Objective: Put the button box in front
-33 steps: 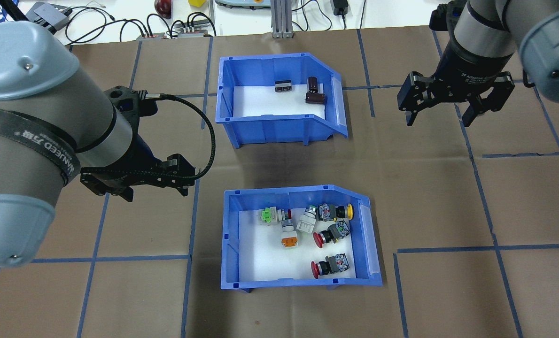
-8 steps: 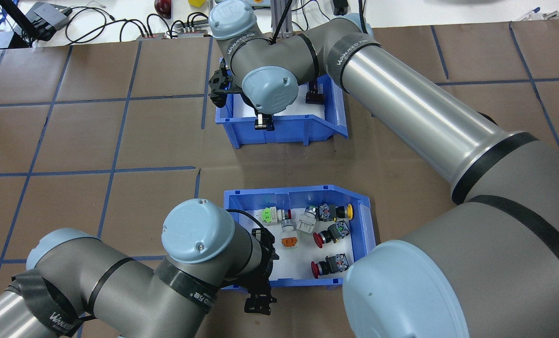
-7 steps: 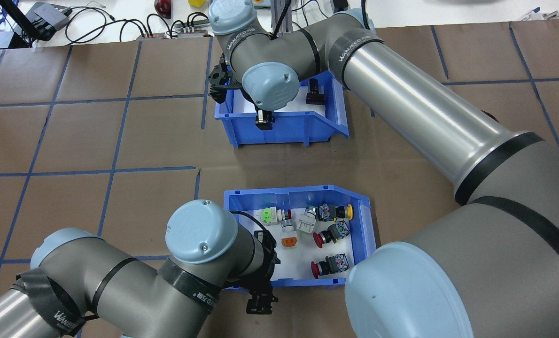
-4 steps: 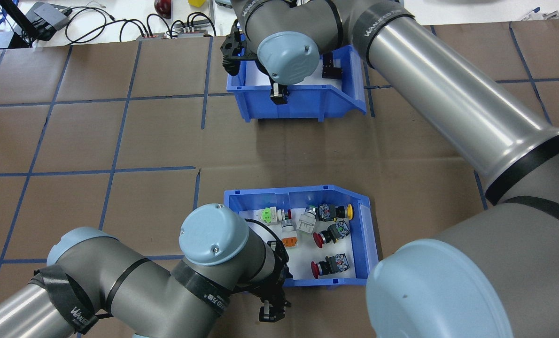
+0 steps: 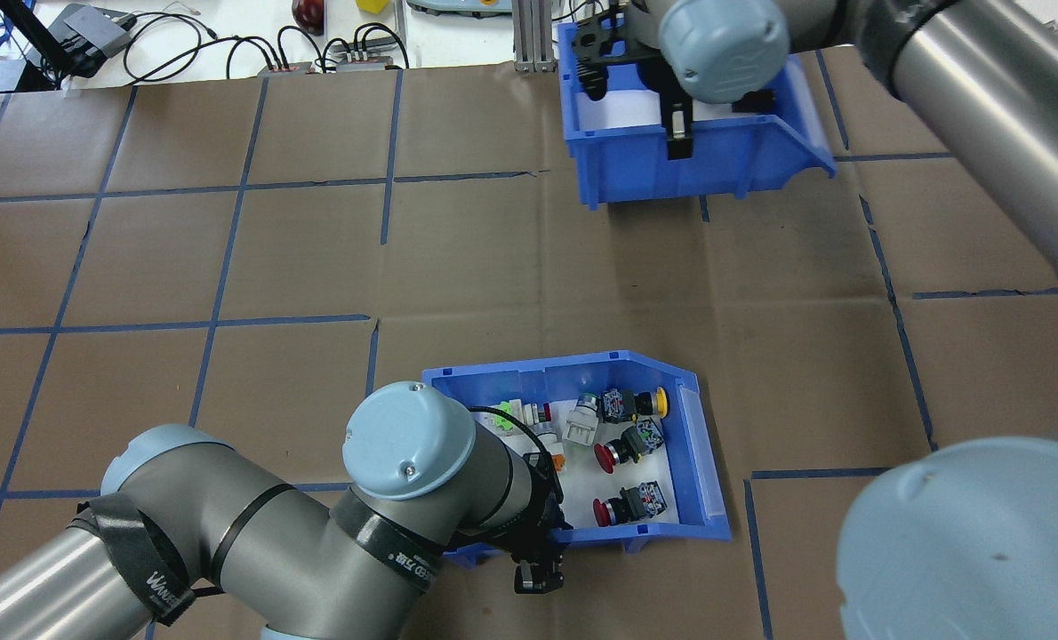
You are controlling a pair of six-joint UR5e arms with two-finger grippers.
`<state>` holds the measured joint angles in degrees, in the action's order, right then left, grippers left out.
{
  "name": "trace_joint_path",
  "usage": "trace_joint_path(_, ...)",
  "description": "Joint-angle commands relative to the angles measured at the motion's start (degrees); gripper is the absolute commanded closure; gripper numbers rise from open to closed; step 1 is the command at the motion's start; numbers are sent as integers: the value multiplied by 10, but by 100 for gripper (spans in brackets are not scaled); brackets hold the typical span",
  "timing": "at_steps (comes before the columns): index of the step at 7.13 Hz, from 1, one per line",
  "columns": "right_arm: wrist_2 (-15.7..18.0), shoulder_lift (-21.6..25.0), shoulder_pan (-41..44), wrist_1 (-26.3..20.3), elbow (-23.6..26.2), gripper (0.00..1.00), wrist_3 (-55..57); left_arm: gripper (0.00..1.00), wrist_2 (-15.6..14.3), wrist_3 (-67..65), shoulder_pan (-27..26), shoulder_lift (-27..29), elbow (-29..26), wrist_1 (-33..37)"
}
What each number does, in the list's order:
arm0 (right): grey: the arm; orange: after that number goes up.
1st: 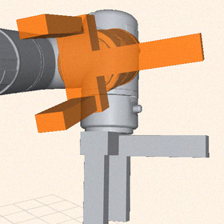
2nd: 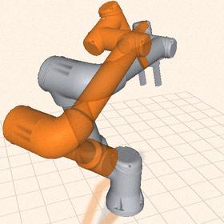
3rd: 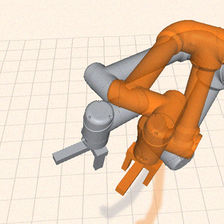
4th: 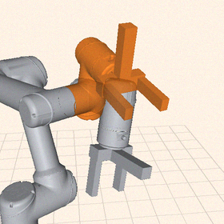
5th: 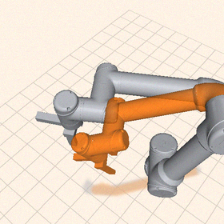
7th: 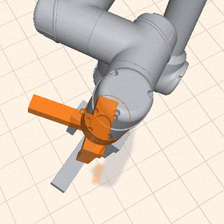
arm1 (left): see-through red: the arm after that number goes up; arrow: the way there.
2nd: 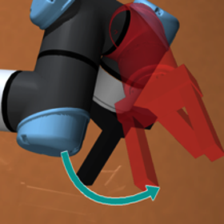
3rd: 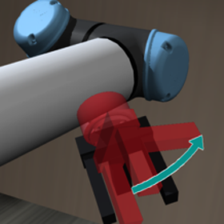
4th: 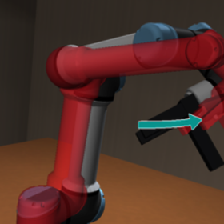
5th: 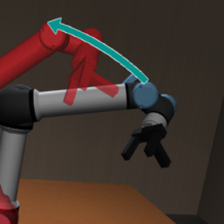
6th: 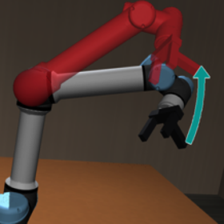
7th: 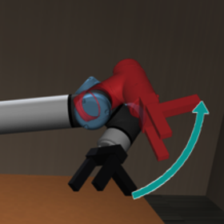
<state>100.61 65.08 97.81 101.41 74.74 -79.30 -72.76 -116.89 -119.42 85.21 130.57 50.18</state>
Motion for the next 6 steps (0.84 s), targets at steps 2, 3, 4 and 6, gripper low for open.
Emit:
trace_joint_path(2, 0, 100, -103, 5, 103, 97, -121, 100, -56, 40, 39, 13, -67, 3)
trace_joint_path(3, -4, 131, -136, 5, 136, 97, -156, 100, -50, 67, 76, 26, -77, -4)
trace_joint_path(4, -9, 164, -165, 5, 170, 97, -174, 100, -49, 109, 104, 43, -100, -4)
trace_joint_path(6, -16, 215, -194, 7, 232, 97, -188, 100, -27, 155, 126, 135, -197, -25)
